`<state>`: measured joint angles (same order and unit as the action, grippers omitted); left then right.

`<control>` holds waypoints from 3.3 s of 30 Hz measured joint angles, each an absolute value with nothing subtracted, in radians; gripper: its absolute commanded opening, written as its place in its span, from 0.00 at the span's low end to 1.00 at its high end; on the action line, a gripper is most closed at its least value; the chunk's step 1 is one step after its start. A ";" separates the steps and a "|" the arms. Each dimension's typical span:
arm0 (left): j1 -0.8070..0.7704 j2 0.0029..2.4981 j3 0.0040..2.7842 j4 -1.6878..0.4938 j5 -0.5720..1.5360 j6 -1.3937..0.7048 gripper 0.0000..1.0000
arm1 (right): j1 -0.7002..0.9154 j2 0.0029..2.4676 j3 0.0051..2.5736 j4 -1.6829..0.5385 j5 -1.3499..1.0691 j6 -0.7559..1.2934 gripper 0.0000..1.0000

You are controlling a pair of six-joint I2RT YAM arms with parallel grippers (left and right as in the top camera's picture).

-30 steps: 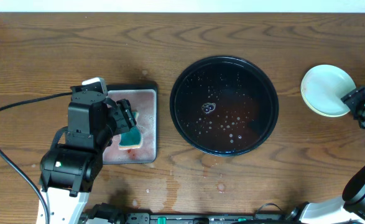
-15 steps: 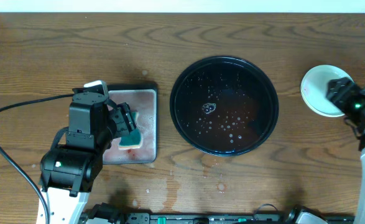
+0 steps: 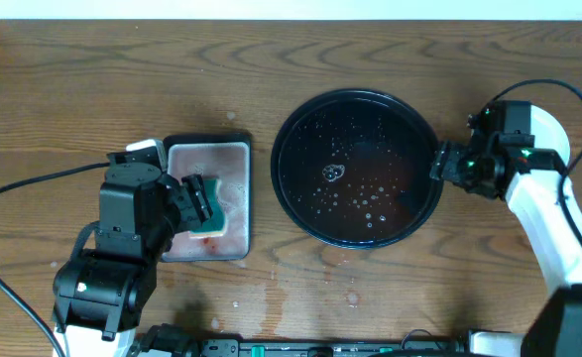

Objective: Clean dirty plates on tray and stack at the side

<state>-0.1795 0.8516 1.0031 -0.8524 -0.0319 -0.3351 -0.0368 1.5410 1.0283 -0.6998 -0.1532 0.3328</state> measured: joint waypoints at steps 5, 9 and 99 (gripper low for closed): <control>-0.179 0.852 1.003 -0.862 -0.032 -0.331 0.75 | -0.037 1.613 1.028 -0.714 -0.110 0.348 0.71; -0.179 0.852 1.003 -0.863 -0.032 -0.331 0.76 | -0.037 1.623 1.028 -0.710 -0.095 0.352 0.80; -0.006 0.010 0.072 -0.153 0.020 0.108 0.86 | 0.163 0.144 0.716 -1.369 -0.064 0.636 0.99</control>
<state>-0.0063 0.0101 0.0719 -0.1528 0.0200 0.1078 0.1627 0.1436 0.7162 -1.3689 -0.0635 0.6357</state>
